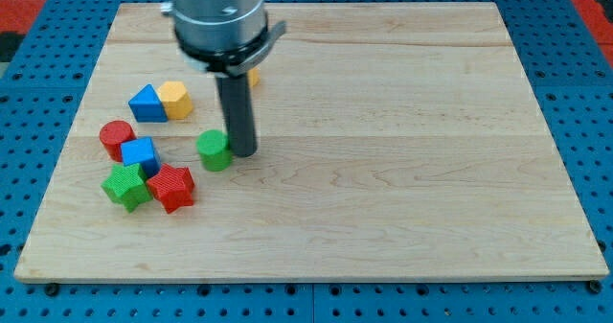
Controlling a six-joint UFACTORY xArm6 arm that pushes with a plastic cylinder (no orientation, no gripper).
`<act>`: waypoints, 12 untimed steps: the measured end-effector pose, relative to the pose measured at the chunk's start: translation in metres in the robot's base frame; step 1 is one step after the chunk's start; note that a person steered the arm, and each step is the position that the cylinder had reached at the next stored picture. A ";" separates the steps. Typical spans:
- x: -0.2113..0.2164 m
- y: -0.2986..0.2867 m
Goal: Separate the yellow hexagon from the blue triangle
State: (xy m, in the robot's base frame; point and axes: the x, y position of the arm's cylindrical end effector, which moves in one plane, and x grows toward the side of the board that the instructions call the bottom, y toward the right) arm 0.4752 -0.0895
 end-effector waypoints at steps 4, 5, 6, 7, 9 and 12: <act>-0.092 -0.023; -0.107 -0.062; -0.118 -0.092; -0.118 -0.113; -0.099 -0.128; -0.089 -0.116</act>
State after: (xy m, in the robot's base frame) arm 0.3864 -0.2055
